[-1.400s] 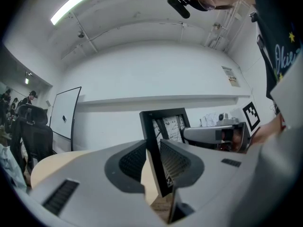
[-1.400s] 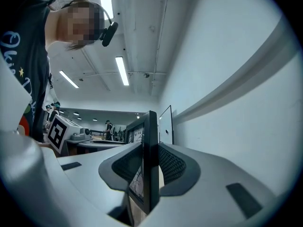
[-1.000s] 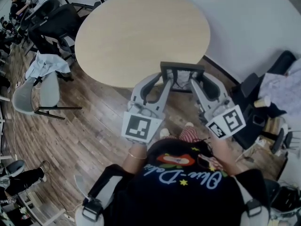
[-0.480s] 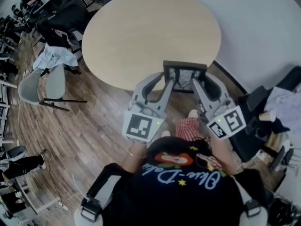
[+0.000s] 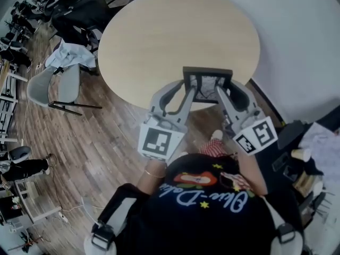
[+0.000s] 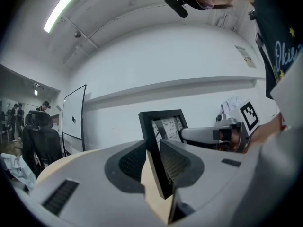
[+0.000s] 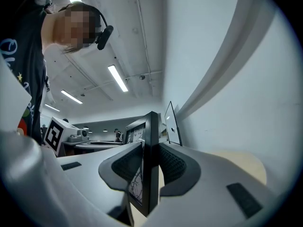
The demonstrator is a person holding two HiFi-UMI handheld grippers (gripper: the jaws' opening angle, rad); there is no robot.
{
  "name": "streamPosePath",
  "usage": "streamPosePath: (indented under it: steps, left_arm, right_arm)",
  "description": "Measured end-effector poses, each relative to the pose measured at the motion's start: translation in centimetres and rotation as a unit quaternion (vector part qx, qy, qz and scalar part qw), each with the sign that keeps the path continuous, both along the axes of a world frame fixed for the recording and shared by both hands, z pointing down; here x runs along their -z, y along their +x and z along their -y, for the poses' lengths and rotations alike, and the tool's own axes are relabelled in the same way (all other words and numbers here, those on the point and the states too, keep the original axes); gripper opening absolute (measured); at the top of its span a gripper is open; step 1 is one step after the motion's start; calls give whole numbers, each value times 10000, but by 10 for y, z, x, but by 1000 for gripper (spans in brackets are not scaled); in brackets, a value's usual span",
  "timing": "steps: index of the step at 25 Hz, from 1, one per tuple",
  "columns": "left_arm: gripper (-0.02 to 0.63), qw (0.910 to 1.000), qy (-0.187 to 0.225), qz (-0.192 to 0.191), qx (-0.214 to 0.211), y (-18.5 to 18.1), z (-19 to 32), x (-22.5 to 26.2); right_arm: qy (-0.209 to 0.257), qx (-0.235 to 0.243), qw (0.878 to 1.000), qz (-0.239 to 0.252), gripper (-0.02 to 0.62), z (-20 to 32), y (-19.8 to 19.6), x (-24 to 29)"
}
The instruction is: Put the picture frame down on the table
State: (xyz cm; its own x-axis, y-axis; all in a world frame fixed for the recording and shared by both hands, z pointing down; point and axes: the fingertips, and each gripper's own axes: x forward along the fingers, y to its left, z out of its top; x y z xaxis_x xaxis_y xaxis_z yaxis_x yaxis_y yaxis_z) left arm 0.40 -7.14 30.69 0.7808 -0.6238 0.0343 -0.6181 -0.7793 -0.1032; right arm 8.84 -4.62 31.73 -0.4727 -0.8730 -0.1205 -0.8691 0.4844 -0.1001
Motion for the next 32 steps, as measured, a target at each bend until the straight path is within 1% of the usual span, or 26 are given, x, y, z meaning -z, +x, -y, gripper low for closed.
streamPosePath:
  steps: [6,12,22,32]
  left_arm:
    - [95,9998,-45,46,164,20,23,-3]
    - [95,9995,-27,122,273,40,38,0]
    - [95,9987,-16,247,452,82,60,2]
    - [95,9957,-43,315,868,110,77,-1]
  right_arm:
    - [31,156,9999,-28,83,27,20,0]
    - [52,256,9997,-14,83,42,39,3]
    - [76,439,9990,40,83,69,83,5]
    - [75,874,9961,39,84,94,112,4]
